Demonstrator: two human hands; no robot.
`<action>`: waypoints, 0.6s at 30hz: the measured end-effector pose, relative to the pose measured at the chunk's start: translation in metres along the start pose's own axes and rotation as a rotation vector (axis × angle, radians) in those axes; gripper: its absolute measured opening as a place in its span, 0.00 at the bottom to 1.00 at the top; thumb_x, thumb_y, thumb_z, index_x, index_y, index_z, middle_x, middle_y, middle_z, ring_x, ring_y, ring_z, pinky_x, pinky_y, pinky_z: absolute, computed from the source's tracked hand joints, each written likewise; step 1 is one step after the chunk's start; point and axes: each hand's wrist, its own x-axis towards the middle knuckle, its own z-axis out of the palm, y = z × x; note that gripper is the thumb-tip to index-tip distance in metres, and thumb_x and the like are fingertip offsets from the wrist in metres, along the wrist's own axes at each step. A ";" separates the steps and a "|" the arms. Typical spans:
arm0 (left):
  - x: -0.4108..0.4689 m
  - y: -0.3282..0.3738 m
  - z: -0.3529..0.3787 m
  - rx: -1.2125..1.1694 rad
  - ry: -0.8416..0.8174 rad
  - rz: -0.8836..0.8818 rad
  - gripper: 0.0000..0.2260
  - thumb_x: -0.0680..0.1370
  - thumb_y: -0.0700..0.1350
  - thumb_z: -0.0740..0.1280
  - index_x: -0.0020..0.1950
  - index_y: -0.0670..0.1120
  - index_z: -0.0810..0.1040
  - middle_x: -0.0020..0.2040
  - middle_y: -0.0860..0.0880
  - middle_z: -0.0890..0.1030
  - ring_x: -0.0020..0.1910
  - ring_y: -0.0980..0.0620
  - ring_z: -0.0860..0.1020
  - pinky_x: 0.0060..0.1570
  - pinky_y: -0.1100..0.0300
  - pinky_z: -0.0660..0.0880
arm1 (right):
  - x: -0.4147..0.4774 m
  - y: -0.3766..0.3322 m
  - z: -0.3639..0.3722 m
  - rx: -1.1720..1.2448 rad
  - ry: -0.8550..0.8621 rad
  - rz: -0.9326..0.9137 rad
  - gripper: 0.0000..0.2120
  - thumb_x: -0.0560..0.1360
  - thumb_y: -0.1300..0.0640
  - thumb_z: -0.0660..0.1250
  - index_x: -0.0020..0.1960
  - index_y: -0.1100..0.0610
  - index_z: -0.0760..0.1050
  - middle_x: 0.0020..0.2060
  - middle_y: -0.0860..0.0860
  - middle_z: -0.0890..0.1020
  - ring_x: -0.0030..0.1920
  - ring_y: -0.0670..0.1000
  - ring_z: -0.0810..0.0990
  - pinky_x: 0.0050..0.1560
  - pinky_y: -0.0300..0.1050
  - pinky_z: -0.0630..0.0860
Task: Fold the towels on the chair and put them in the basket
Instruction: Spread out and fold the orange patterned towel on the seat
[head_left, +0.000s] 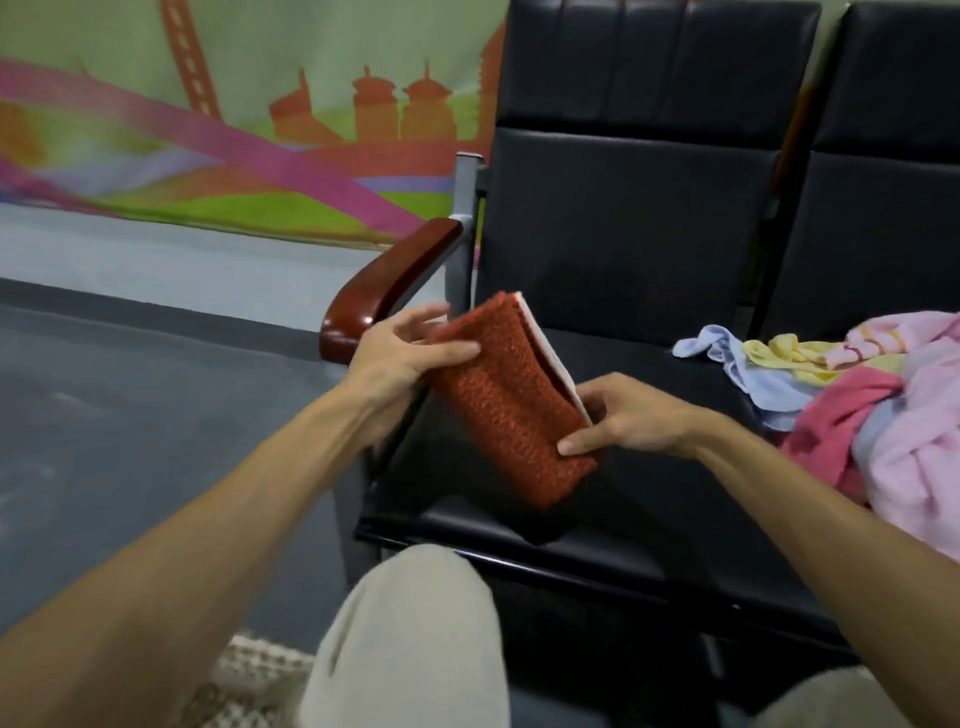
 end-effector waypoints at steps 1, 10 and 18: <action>-0.007 0.010 -0.012 -0.100 0.089 0.010 0.26 0.59 0.37 0.79 0.56 0.41 0.80 0.47 0.46 0.84 0.47 0.51 0.82 0.49 0.61 0.79 | 0.008 -0.018 0.008 0.026 0.014 -0.054 0.14 0.68 0.59 0.77 0.52 0.59 0.82 0.48 0.51 0.86 0.50 0.49 0.84 0.54 0.42 0.78; -0.140 0.003 -0.168 -0.306 0.505 -0.098 0.12 0.76 0.47 0.65 0.57 0.45 0.79 0.52 0.46 0.83 0.51 0.50 0.81 0.54 0.55 0.75 | 0.084 -0.136 0.187 0.105 -0.292 -0.212 0.12 0.70 0.63 0.75 0.51 0.66 0.81 0.44 0.56 0.84 0.43 0.48 0.81 0.46 0.39 0.78; -0.234 -0.117 -0.255 -0.090 0.878 -0.468 0.11 0.80 0.53 0.62 0.60 0.50 0.74 0.50 0.51 0.82 0.43 0.52 0.80 0.39 0.58 0.75 | 0.121 -0.101 0.361 -0.041 -0.699 -0.006 0.11 0.73 0.66 0.71 0.55 0.60 0.77 0.49 0.51 0.82 0.50 0.50 0.80 0.57 0.47 0.78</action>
